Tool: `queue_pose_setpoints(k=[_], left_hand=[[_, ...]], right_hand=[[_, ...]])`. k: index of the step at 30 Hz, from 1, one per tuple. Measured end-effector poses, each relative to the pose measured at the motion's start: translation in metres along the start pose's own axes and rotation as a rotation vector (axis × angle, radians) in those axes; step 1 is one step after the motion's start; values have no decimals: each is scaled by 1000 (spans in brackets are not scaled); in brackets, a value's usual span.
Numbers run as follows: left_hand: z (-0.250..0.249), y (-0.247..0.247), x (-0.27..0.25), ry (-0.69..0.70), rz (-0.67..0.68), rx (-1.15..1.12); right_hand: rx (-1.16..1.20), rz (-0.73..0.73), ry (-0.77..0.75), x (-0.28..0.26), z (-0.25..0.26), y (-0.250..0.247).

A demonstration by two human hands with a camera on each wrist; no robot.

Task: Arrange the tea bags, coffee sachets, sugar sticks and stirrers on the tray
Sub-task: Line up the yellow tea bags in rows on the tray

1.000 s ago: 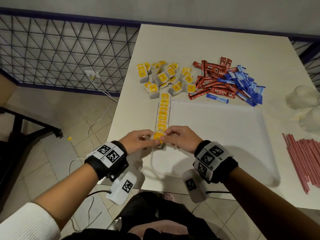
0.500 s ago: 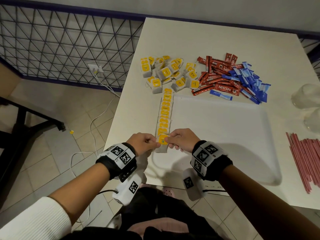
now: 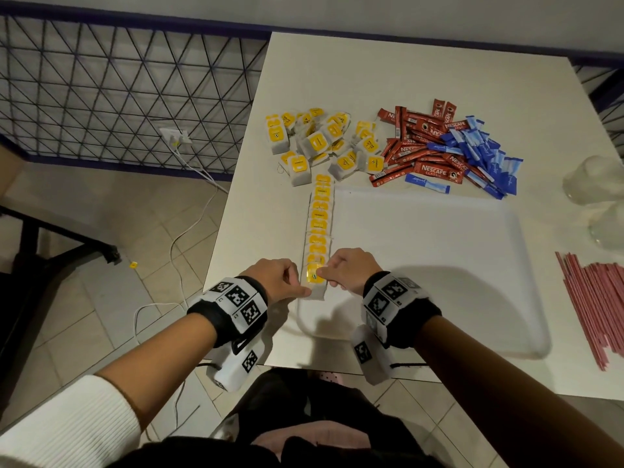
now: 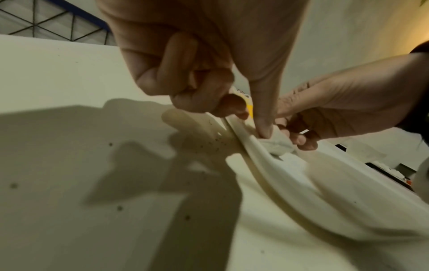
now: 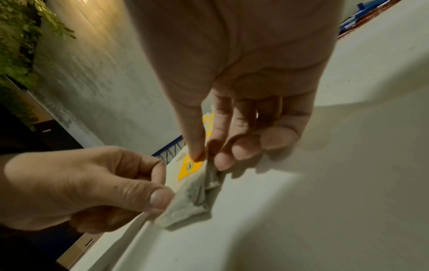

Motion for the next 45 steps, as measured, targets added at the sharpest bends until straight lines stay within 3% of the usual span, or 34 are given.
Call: queue_pose_setpoints(k=[8,16,22,29,39,45], left_hand=[[-8,-23,7,12,65,67],[-34,-110,49,68,-141,26],[-48,-157,98,21,-225,41],[-41,-145,136,80,-243,53],[-41,-127,166,-25,-251,170],[-45,-127,166,7,-183,196]], right_hand=[[12,-9,18,1,6,-19],[125,-186,-10,30,58,-90],[85,-241,65,92,77,-113],[76,-232,167,141,63,-100],[-168,-194,234,158,68,-100],[-193,-141,239,163,68,-107]])
Point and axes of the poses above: each hand's wrist, its own x-axis towards the middle knuckle, its own y-axis out of the palm, z = x × y, the point moved 1 cm from there along x, towards the middle knuckle, and after that the axes turned 3 degrees about -y, right-handed, at the moved point
